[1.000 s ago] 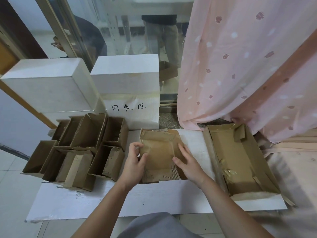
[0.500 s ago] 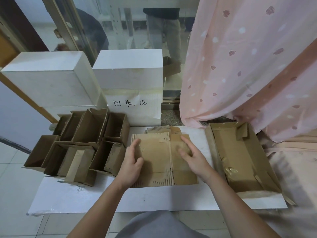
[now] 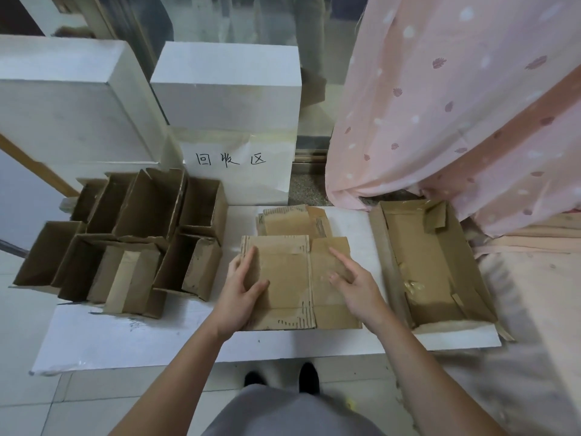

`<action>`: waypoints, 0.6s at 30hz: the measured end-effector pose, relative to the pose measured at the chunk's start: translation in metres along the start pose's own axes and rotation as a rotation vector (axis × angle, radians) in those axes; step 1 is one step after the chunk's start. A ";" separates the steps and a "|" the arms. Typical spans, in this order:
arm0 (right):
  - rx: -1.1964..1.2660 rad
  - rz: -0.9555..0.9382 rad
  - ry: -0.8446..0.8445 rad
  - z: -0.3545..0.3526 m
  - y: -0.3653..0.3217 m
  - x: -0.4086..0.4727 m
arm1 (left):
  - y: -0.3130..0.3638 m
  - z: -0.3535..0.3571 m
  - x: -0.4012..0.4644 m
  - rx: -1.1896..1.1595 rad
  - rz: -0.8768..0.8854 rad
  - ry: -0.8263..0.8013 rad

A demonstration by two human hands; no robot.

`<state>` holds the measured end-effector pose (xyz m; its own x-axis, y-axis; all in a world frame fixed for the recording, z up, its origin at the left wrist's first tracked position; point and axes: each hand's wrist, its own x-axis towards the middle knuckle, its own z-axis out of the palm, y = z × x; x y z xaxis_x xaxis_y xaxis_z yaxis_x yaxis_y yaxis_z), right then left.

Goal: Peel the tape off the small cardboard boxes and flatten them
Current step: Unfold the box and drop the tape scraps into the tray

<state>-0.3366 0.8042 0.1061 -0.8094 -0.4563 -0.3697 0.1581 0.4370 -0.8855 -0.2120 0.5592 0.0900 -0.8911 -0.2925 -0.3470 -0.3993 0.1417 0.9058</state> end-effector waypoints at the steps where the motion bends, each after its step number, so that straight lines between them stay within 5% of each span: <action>1: -0.024 0.019 -0.040 -0.002 0.002 -0.002 | -0.001 0.001 0.003 -0.004 -0.004 0.018; 12: -0.375 -0.036 -0.092 -0.041 0.009 0.082 | 0.025 0.041 0.079 0.171 -0.047 0.156; 18: -0.529 0.045 -0.150 -0.036 0.031 0.171 | 0.010 0.053 0.158 0.344 -0.230 0.193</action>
<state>-0.4901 0.7676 0.0258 -0.7126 -0.5171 -0.4742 -0.1466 0.7707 -0.6201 -0.3683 0.5642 0.0313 -0.7270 -0.5197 -0.4488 -0.6600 0.3484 0.6656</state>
